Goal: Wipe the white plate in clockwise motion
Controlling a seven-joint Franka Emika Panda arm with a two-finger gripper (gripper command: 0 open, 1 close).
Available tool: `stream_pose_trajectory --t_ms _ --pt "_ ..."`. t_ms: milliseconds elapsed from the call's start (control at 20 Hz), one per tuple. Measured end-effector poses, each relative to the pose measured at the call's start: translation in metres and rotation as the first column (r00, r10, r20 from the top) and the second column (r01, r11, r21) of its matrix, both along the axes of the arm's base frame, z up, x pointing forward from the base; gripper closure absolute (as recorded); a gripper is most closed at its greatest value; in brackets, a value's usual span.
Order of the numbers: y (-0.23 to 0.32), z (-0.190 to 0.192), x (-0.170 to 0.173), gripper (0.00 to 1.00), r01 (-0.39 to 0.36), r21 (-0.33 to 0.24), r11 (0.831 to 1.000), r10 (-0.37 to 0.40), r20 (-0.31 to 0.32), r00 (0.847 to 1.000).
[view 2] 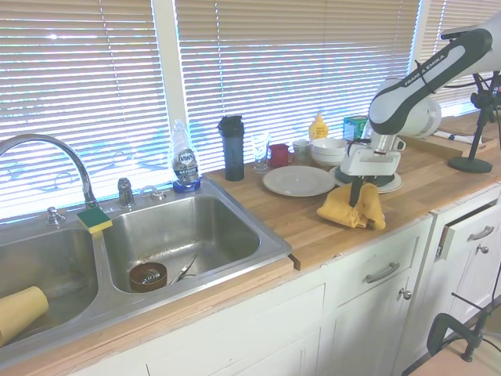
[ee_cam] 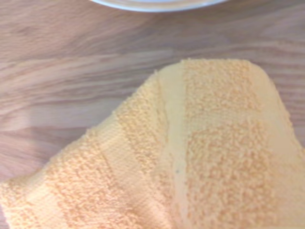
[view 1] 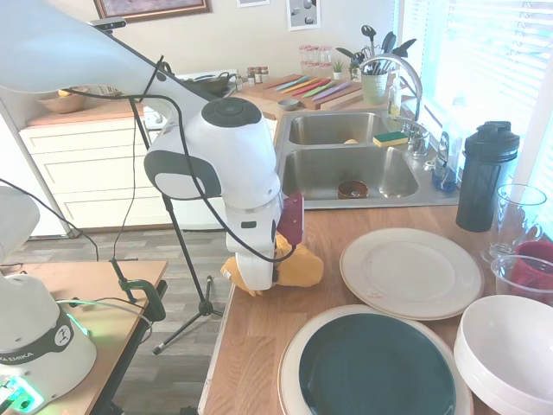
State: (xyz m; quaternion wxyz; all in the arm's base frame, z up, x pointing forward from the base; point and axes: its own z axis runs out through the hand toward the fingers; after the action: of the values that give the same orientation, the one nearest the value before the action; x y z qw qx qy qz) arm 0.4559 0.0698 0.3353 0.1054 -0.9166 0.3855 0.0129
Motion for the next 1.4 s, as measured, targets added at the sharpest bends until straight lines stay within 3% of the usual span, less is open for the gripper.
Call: stream_pose_trajectory --t_ms 450,850,1150,1400 --pt "0.025 0.026 -0.003 1.00 -0.017 -0.096 0.995 0.020 0.035 0.999" --pt "0.055 0.088 0.023 1.00 0.001 -0.110 0.994 0.009 0.090 0.996" --pt "0.070 0.118 0.067 1.00 0.045 -0.109 0.993 -0.030 0.138 0.990" --pt "0.071 0.104 0.118 1.00 0.100 -0.115 0.988 -0.083 0.144 0.986"
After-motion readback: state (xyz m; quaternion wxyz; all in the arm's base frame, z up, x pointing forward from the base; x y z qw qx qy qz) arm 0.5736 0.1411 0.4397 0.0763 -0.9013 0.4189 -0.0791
